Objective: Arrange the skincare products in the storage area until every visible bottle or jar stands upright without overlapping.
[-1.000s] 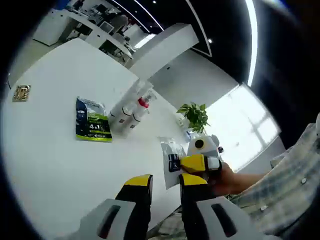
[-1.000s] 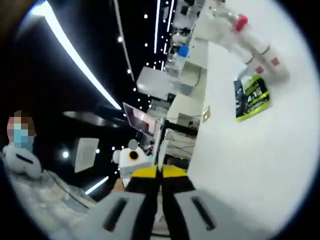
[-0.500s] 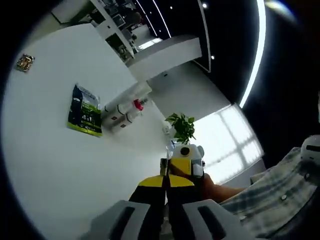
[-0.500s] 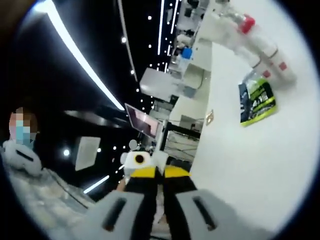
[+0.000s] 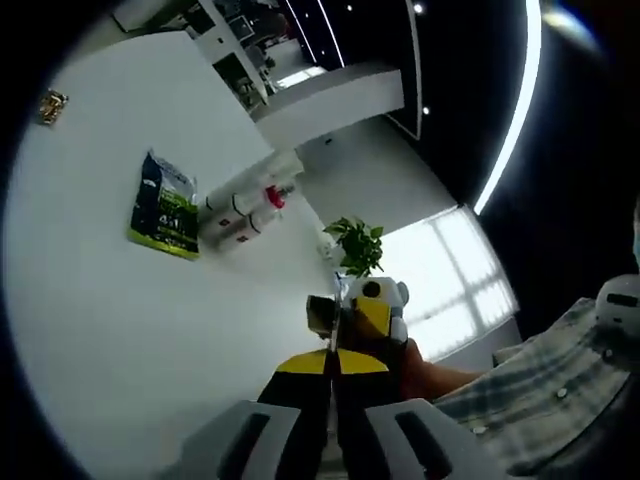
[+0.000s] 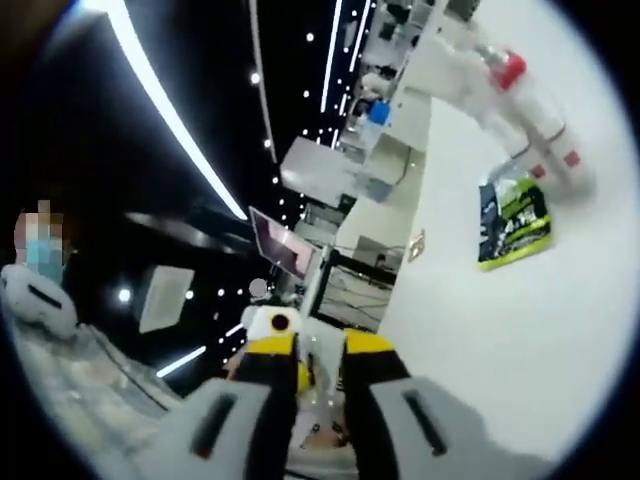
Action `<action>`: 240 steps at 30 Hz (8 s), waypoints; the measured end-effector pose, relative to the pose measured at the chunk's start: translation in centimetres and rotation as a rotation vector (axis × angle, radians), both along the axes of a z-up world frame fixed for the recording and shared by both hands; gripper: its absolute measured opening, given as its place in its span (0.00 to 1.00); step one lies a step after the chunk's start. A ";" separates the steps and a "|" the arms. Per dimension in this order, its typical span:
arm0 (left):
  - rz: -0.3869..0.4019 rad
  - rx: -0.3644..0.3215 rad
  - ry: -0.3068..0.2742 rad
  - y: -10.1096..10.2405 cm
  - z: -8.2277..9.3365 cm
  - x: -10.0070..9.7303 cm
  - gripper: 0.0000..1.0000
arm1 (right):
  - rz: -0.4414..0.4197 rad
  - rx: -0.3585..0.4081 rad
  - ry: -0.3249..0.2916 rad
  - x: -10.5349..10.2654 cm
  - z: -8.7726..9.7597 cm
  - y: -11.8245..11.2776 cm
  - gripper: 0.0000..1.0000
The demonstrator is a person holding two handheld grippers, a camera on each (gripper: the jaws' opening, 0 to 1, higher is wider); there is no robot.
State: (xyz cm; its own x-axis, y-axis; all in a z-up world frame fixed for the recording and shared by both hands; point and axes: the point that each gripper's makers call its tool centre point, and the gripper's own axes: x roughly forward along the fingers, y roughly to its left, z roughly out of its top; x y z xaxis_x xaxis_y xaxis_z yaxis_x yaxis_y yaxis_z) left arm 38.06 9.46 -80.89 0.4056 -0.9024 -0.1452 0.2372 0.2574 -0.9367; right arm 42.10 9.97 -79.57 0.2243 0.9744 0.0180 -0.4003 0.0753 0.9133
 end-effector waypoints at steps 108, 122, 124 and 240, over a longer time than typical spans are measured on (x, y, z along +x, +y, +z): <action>0.185 0.170 0.129 9.1 -9.9 15.7 0.00 | -0.122 -0.209 0.020 -2.1 -3.2 -6.7 0.17; 0.225 0.313 0.199 13.0 -14.9 24.0 0.00 | -0.177 -0.232 0.063 -1.1 -3.9 -7.5 0.17; 0.229 0.310 0.211 13.2 -15.4 24.4 0.00 | -0.175 -0.234 0.069 -1.1 -4.1 -7.5 0.17; 0.323 1.090 -0.197 22.7 -15.4 21.1 0.73 | -0.067 -0.262 0.035 -5.4 -4.1 -8.1 0.16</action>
